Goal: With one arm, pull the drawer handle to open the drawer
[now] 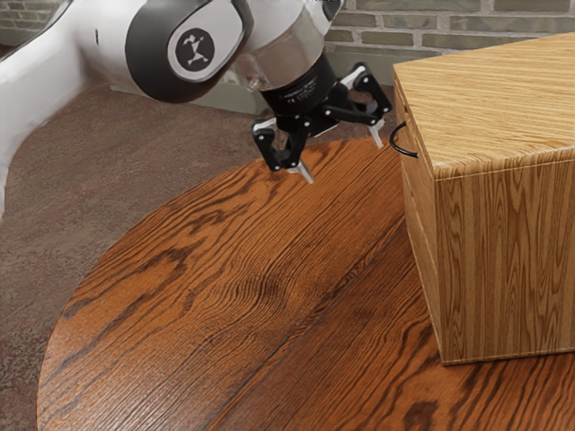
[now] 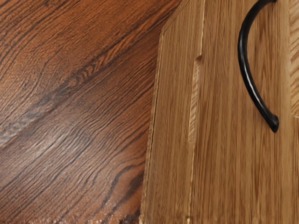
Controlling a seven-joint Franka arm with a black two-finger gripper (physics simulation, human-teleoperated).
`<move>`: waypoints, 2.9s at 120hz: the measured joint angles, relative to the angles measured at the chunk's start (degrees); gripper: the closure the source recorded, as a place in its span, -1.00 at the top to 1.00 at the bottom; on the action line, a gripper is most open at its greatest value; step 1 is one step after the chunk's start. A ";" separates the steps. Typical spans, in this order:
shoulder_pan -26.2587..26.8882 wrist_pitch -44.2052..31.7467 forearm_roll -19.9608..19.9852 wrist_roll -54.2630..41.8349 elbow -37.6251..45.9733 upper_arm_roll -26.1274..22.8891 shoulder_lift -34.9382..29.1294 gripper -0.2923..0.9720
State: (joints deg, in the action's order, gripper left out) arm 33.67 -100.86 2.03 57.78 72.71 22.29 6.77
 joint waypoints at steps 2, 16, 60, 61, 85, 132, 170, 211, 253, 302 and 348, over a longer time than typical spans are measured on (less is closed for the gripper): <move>0.36 -0.45 0.19 -0.30 -0.01 -0.01 0.16 0.54; -0.43 -2.83 0.95 -2.20 -0.01 0.19 0.43 0.54; -2.82 -7.35 1.45 -6.44 -0.34 -0.07 3.42 0.54; -2.85 -7.42 1.46 -6.51 -0.34 -0.06 3.45 0.54; -4.70 -8.80 1.54 -7.95 -1.07 -0.42 5.33 0.54; -8.16 -10.69 2.52 -9.73 -2.07 -2.42 8.36 0.54; -12.14 -11.68 2.65 -10.53 -2.20 -5.74 9.69 0.54; -19.37 -14.42 2.10 -11.08 -4.15 -13.24 11.61 0.54; -19.59 -16.08 2.24 -11.39 -3.36 -13.44 12.00 0.54; -19.86 -16.53 2.70 -11.54 0.54 -12.88 10.67 0.53; -23.05 -16.49 2.23 -11.51 19.03 -10.05 -3.59 0.52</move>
State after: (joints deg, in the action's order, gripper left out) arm 10.62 -117.35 4.26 46.27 91.74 12.24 3.18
